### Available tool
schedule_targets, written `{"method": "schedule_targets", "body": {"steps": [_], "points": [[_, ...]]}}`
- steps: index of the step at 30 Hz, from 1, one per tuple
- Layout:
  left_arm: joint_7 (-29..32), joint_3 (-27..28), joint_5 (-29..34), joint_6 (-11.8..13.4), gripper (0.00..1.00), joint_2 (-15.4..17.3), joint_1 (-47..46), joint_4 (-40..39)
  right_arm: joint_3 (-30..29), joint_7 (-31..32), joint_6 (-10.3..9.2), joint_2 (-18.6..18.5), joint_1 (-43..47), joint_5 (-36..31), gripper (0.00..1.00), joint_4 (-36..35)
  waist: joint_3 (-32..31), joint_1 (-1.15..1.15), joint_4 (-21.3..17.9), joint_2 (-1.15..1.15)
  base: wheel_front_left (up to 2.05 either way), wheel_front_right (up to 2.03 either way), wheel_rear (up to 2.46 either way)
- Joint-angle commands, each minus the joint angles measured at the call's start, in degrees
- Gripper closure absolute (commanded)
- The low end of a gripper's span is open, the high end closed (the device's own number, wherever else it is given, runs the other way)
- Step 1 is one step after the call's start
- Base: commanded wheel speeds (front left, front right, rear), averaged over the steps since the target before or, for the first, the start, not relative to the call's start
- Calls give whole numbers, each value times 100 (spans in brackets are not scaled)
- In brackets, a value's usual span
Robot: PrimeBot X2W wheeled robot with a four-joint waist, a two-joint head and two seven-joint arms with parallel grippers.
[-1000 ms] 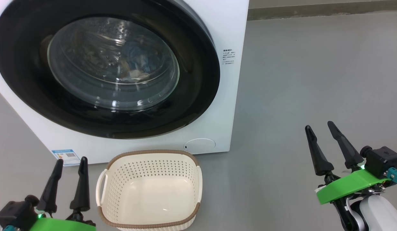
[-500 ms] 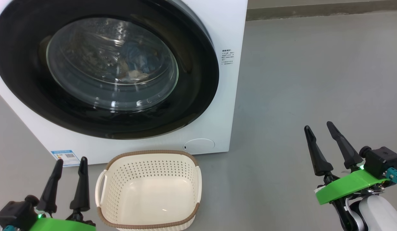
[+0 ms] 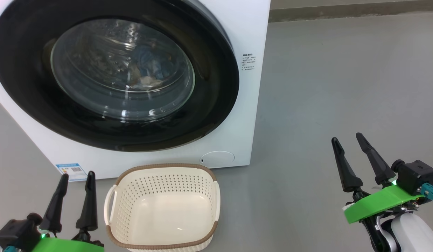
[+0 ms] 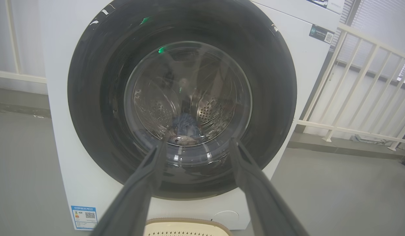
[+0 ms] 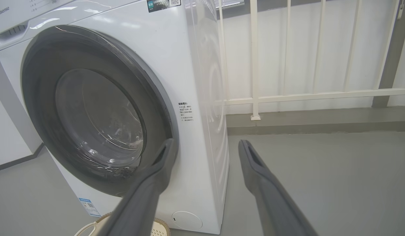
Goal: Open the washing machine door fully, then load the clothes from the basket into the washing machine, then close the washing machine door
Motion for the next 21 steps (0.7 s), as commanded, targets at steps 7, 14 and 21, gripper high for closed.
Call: {"method": "schedule_targets", "body": {"steps": [7, 14, 21], "points": [[0, -12, -2, 0, 100, 1, 0, 9, 1, 0, 0, 2, 0, 0, 100, 11, 9, 0, 3, 0, 0, 0, 0], [49, -62, -139, 2, 100, -215, 149, 257, 6, 63, 1, 195, 210, 150, 100, 280, 7, 1, 7, 0, 0, 0, 0], [167, 12, -479, 0, 100, -268, 140, 256, -85, 173, 0, 242, 236, 524, 100, 254, -4, 3, 17, 0, 0, 0, 0]]}}
